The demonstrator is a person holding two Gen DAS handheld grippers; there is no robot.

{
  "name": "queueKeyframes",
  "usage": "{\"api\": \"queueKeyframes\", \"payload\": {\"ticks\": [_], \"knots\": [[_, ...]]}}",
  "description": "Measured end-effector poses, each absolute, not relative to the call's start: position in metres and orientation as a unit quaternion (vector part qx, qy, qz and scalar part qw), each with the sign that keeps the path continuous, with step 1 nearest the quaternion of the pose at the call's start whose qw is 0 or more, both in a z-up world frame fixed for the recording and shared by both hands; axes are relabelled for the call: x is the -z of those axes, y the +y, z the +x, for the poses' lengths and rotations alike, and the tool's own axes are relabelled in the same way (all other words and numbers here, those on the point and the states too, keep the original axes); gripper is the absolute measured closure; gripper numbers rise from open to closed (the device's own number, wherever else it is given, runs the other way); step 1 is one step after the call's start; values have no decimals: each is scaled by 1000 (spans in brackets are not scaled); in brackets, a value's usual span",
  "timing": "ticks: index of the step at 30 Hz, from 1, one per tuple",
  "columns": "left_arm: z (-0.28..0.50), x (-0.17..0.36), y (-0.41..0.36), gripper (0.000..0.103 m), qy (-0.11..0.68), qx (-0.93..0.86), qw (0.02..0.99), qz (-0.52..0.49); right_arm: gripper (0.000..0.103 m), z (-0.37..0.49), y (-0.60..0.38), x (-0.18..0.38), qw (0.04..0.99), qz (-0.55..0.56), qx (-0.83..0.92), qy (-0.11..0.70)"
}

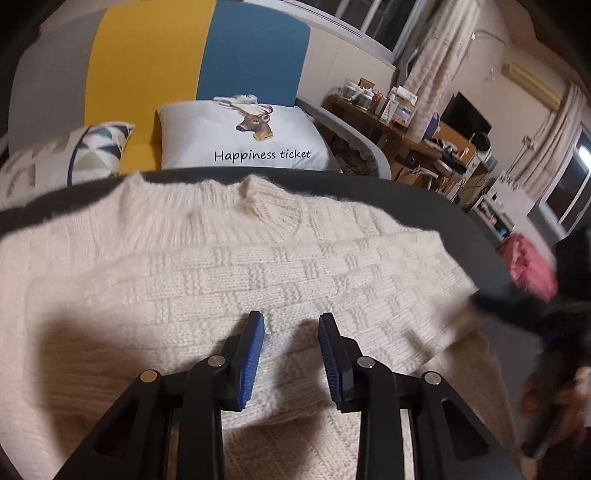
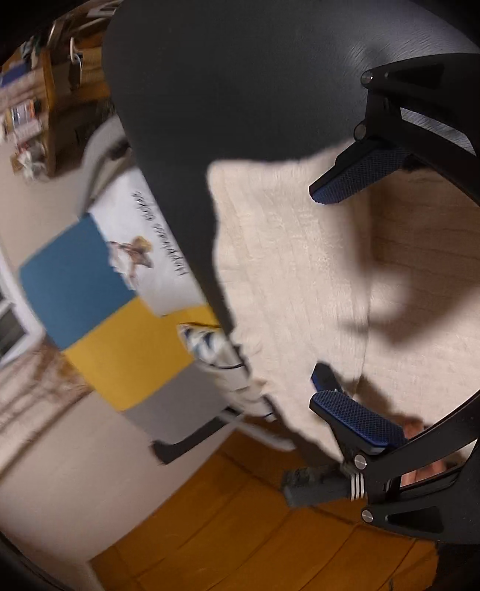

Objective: Fold clothes

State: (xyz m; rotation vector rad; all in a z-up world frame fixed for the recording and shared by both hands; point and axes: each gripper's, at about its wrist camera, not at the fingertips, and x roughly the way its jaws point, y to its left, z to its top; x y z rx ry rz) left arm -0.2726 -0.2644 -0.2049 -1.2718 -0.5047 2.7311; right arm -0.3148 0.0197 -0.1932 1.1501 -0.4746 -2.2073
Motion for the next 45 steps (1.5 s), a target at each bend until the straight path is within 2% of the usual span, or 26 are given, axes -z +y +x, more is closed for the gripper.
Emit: {"api": "queueKeyframes", "payload": {"ticks": [2,3,12,16,19,24,28,32,38,45], "knots": [[-272,204,-268,72,-177,-891,46,-416,0,-326,12,218,265,467,830,-153],[-271,204,-270,72,-183,-890,48,-415,0,-326,10,219,274,449,838,-146],[-259,179,-290,70,-194,-907,32,-373,0,-350,-4,184,300,403,857,-116],[-265,204,-300,71,-194,-889,7,-416,0,-392,-12,197,265,435,854,-104],[-259,202,-310,70,-223,-889,20,-400,0,-402,-14,215,241,448,857,-84],[-226,180,-347,69,-254,-900,-7,-354,0,-385,-27,198,239,449,860,-42],[-192,184,-403,69,-338,-876,-56,-339,0,-353,-53,175,289,407,866,-13],[-178,209,-439,69,-424,-830,-41,-361,0,-347,-81,188,288,418,861,18],[-174,222,-446,68,-471,-811,10,-347,0,-347,-73,208,272,433,859,-20],[-191,227,-452,69,-531,-775,85,-332,0,-345,-86,212,256,437,862,21]]}}
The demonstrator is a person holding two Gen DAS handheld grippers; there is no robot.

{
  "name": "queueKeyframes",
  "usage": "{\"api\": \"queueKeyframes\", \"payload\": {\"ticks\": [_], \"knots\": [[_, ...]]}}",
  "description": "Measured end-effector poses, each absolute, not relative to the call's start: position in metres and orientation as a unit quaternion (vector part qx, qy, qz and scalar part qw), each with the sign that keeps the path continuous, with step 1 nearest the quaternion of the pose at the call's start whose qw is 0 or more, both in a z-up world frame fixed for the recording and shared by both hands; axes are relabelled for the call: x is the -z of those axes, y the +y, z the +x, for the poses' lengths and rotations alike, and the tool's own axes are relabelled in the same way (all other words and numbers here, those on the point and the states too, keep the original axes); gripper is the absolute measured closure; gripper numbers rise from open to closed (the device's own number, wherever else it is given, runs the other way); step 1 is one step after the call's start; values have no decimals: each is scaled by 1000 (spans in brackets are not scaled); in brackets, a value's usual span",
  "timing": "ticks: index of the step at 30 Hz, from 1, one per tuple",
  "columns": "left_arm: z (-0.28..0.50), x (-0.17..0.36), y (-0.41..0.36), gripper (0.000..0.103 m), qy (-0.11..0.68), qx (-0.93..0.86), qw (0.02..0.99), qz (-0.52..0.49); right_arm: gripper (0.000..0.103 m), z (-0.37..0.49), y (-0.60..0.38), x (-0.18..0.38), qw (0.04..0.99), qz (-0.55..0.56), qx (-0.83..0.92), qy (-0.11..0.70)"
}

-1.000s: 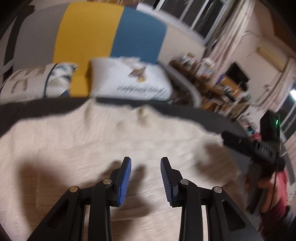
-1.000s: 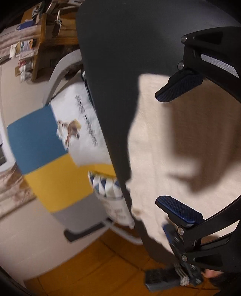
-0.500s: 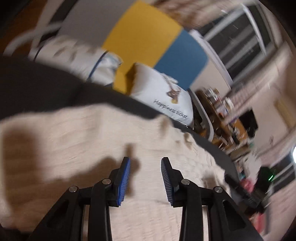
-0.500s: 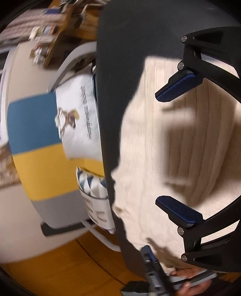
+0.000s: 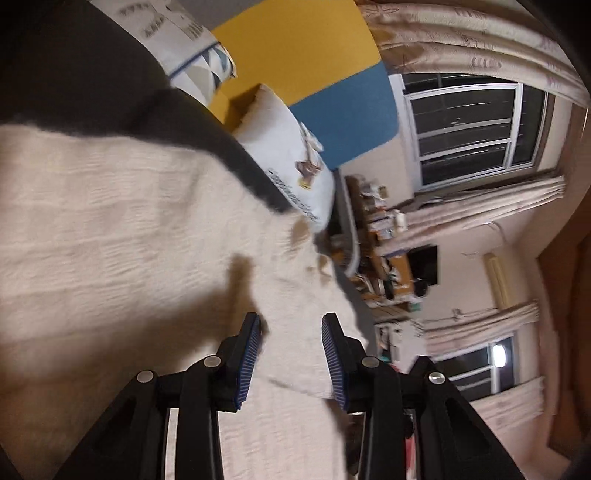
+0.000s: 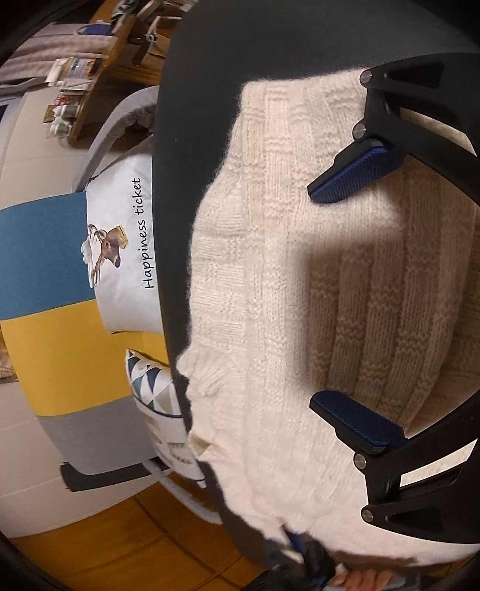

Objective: Fold clothes
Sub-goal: 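Smooth the sweater flat with both grippers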

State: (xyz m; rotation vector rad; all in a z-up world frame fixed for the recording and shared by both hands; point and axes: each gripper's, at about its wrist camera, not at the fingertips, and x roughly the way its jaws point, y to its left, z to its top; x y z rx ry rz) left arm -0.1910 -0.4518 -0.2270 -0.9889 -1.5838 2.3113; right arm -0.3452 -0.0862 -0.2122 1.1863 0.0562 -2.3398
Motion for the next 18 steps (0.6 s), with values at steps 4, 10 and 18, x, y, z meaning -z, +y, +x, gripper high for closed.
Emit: {"api": "queueKeyframes", "payload": {"ticks": [4,10,18], "knots": [[-213,231,-442,69,-479,-782,93,-389,0,-345,-88,214,252,436,863,30],[-231,214,-411,70,-362,-810,152,-436,0,-347,-80,214,264,434,861,4],[-216,179,-393,100,-238,-896,73,-367,0,-346,-85,214,258,434,863,17]]}}
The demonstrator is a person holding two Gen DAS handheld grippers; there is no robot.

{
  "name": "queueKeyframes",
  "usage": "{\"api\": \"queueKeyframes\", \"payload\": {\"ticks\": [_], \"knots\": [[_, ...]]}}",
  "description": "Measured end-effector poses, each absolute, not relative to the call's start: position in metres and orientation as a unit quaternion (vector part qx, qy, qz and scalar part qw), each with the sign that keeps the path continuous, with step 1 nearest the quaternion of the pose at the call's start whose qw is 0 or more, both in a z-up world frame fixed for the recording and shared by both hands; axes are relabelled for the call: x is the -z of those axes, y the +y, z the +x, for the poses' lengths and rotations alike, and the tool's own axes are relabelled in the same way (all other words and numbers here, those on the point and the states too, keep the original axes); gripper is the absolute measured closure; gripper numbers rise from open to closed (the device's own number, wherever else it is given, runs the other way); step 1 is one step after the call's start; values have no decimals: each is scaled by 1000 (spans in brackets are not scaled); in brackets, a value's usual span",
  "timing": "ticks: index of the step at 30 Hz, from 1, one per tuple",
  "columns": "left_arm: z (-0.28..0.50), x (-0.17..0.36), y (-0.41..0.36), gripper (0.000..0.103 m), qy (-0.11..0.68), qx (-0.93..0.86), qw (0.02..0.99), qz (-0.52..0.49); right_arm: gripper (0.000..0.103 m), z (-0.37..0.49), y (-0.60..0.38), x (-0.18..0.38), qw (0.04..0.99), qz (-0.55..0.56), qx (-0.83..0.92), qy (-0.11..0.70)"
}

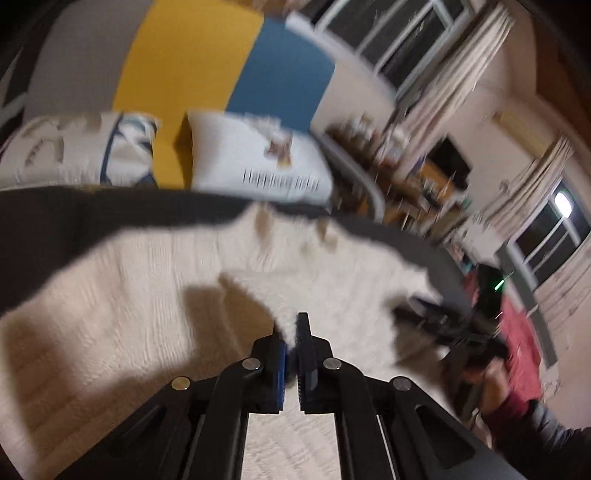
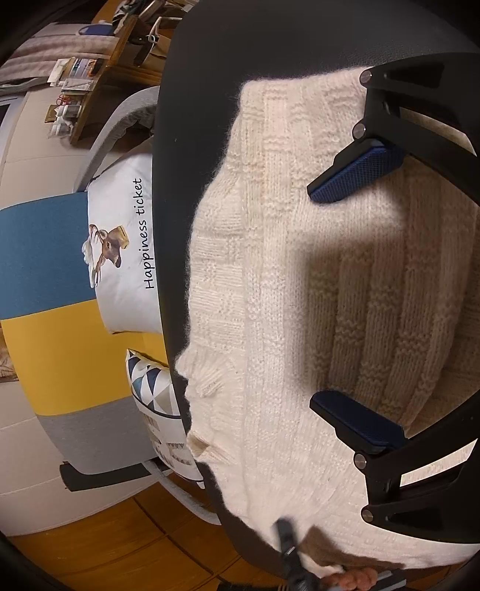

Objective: Fold clothes
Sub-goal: 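Smooth the sweater flat with both grippers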

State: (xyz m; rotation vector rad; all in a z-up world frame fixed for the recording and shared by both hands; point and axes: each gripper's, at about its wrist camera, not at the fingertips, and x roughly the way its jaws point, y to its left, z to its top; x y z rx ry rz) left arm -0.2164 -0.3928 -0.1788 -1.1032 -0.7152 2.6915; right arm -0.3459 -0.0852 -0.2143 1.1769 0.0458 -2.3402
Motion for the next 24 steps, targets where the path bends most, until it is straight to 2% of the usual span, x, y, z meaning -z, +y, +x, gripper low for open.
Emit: {"api": "queueKeyframes", "payload": {"ticks": [3,5,7,10,14,17,18,19,24], "knots": [[-220,199,-400,100,-233,-882,33,-409,0,-346,-85,215,259,433,863,15],[-220,210,-406,98,-264,-870,42,-414,0,-346,-84,215,259,433,863,15],[-217,211,-414,82,-305,-861,58,-402,0,-346,-84,215,259,433,863,15],[-220,209,-425,76,-335,-854,61,-393,0,-346,-83,215,260,433,863,14],[-234,212,-429,74,-353,-841,72,-404,0,-346,-83,215,260,432,863,15],[-241,210,-435,81,-356,-839,89,-402,0,-346,-83,215,261,431,863,12],[-242,206,-434,96,-345,-848,83,-393,0,-346,-82,215,262,431,863,11],[-243,204,-434,102,-334,-856,74,-386,0,-346,-82,215,262,431,863,10],[-240,215,-433,100,-307,-867,4,-392,0,-346,-81,216,264,430,863,6]]}}
